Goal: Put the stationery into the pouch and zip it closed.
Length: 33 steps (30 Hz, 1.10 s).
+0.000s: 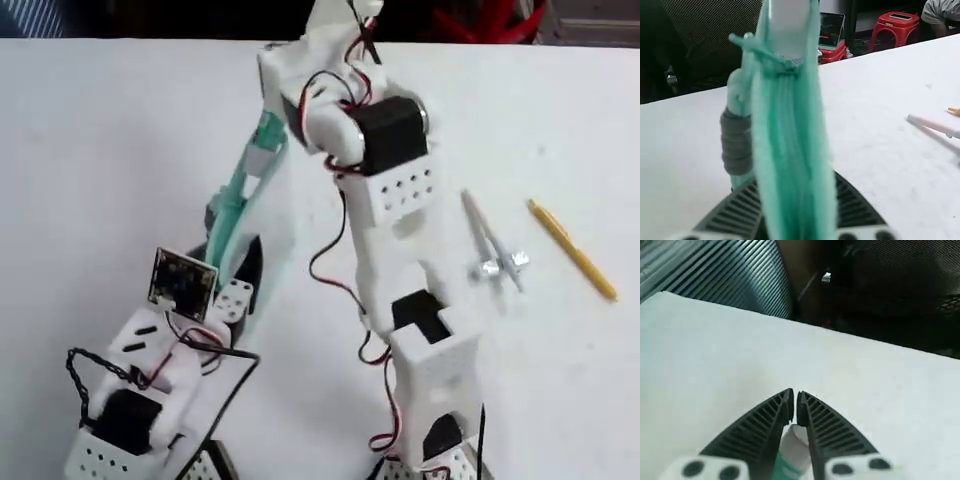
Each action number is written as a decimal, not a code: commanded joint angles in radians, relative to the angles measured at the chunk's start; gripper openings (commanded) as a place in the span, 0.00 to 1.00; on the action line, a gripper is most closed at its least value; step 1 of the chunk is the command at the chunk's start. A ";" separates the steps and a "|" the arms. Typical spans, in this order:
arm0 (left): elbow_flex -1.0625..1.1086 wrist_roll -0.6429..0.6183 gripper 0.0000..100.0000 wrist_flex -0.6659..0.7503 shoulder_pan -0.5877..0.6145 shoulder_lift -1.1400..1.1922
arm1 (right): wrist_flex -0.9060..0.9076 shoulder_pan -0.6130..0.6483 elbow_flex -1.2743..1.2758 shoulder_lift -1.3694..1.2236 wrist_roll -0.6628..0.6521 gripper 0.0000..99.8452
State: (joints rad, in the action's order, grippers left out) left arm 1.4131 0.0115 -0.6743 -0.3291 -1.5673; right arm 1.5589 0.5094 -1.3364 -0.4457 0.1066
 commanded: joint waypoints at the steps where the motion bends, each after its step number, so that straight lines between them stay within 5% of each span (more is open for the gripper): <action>1: -0.003 0.011 0.08 0.020 -0.015 -0.008 | 0.094 0.073 -0.075 0.015 0.009 0.02; 9: -0.003 -0.003 0.20 0.015 -0.007 -0.007 | 0.163 0.130 -0.041 0.081 0.009 0.02; 22: -0.003 -0.038 0.20 0.015 -0.007 -0.007 | 0.159 0.125 0.114 0.260 0.002 0.02; 33: -0.003 -0.038 0.20 0.015 -0.007 -0.007 | 0.159 0.308 0.321 0.374 -0.002 0.02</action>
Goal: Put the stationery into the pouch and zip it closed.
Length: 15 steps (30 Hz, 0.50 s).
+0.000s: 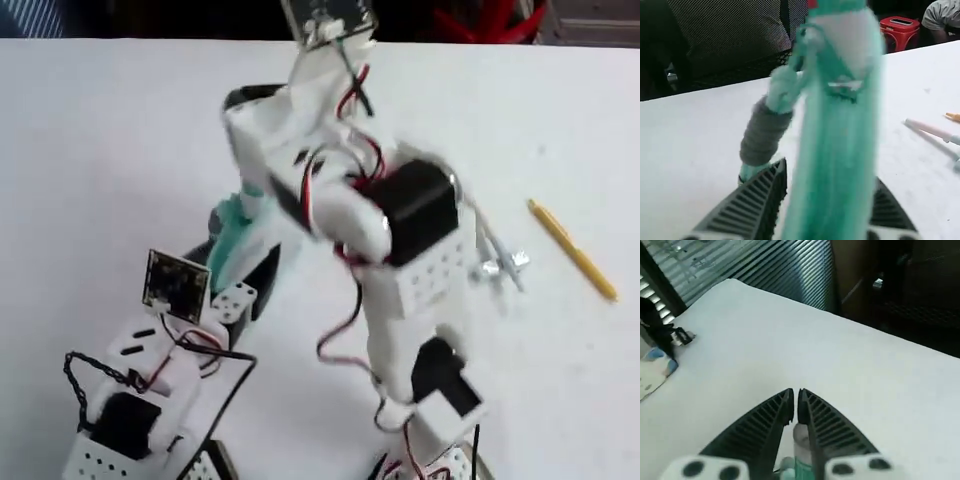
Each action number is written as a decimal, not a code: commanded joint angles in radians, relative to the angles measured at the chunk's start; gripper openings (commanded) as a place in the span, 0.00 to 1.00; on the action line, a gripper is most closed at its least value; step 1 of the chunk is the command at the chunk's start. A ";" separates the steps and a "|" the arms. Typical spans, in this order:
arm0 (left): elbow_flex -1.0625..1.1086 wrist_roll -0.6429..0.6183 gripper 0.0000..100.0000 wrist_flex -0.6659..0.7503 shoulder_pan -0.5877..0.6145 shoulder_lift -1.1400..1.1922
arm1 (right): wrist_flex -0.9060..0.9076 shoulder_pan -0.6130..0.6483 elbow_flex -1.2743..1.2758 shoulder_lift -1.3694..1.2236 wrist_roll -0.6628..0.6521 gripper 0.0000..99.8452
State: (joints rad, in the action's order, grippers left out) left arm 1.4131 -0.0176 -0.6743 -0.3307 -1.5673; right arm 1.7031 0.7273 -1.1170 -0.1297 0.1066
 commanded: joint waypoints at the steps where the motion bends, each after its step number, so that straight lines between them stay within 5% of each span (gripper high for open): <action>1: -0.003 -0.009 0.20 0.015 -0.005 -0.007 | 0.015 0.101 0.133 0.070 -0.012 0.02; 9: -0.003 -0.009 0.19 0.015 -0.005 -0.007 | 0.010 0.076 0.304 0.097 -0.091 0.02; 15: -0.005 0.006 0.09 0.015 -0.005 -0.007 | 0.007 0.070 0.304 0.137 -0.097 0.02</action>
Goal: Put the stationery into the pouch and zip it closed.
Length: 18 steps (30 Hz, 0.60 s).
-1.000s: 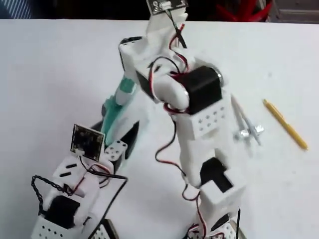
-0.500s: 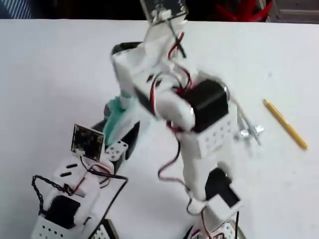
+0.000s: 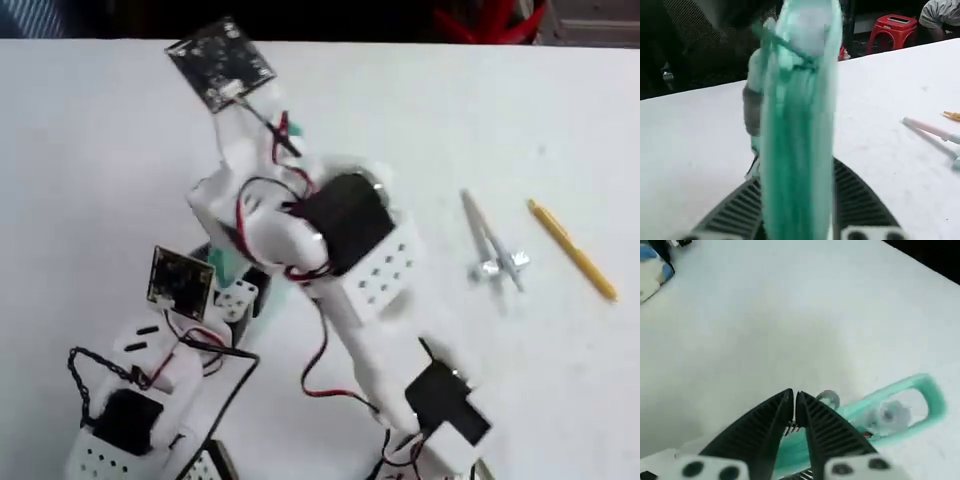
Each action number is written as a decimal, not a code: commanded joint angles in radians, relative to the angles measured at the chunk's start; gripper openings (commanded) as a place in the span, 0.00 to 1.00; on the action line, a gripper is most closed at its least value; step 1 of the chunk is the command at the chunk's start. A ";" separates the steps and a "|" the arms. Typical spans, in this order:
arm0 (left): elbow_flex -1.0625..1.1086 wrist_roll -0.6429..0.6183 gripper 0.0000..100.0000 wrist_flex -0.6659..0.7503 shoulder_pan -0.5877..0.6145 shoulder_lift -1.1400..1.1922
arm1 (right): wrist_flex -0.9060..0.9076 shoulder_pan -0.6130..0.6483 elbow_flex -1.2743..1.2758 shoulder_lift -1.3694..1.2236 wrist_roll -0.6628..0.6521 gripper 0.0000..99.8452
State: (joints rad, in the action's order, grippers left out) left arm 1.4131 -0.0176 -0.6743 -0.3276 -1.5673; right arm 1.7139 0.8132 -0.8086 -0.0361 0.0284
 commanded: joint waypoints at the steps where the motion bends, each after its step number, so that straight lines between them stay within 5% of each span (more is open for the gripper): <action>1: -0.005 0.029 0.09 0.017 -0.008 -0.007 | -0.010 -0.025 -0.005 0.056 -0.020 0.02; 14: -0.005 0.060 0.02 0.023 -0.016 -0.007 | -0.044 -0.157 0.006 0.228 -0.020 0.02; 18: -0.006 0.060 0.02 0.023 -0.016 -0.008 | -0.021 -0.308 -0.003 0.231 -0.020 0.02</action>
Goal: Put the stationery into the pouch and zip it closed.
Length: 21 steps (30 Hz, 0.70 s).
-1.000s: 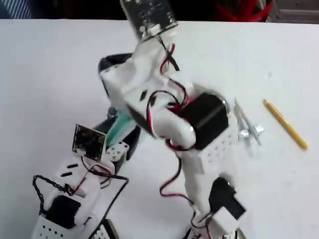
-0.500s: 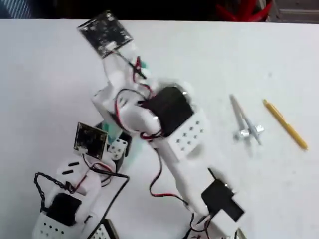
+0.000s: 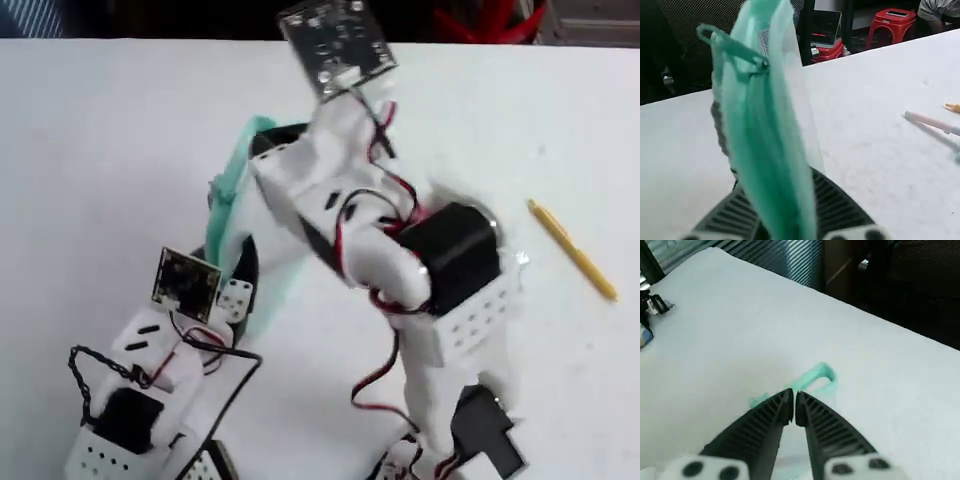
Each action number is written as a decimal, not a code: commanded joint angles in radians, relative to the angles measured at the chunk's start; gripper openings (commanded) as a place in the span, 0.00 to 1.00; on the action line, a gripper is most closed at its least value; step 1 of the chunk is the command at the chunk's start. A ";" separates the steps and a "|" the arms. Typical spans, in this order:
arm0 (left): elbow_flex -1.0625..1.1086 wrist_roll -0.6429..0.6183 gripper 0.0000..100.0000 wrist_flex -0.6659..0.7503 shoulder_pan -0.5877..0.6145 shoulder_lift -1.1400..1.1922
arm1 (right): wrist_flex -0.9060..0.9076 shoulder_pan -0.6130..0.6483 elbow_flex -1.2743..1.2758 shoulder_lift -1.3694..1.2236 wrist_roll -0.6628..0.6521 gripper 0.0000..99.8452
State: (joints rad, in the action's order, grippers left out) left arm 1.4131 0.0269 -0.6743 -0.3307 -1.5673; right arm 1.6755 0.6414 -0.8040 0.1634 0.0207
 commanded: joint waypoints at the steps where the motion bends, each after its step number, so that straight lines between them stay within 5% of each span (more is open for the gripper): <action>1: -0.006 0.015 0.02 0.023 -0.013 -0.008 | 0.030 -0.186 -0.005 0.031 -0.012 0.02; 5: -0.006 0.015 0.03 0.023 -0.016 -0.008 | 0.038 -0.426 0.058 0.025 -0.078 0.02; 15: -0.005 0.060 0.02 -0.008 -0.099 -0.008 | -0.120 -0.875 0.428 -0.156 -0.640 0.02; 21: -0.005 0.084 0.02 -0.011 -0.099 -0.008 | -0.269 -1.032 0.453 -0.395 -0.694 0.23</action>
State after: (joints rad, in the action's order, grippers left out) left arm 1.4131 0.0974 -0.6820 -0.4181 -1.5673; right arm 1.4853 -0.3161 -0.3529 -0.1312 -0.6406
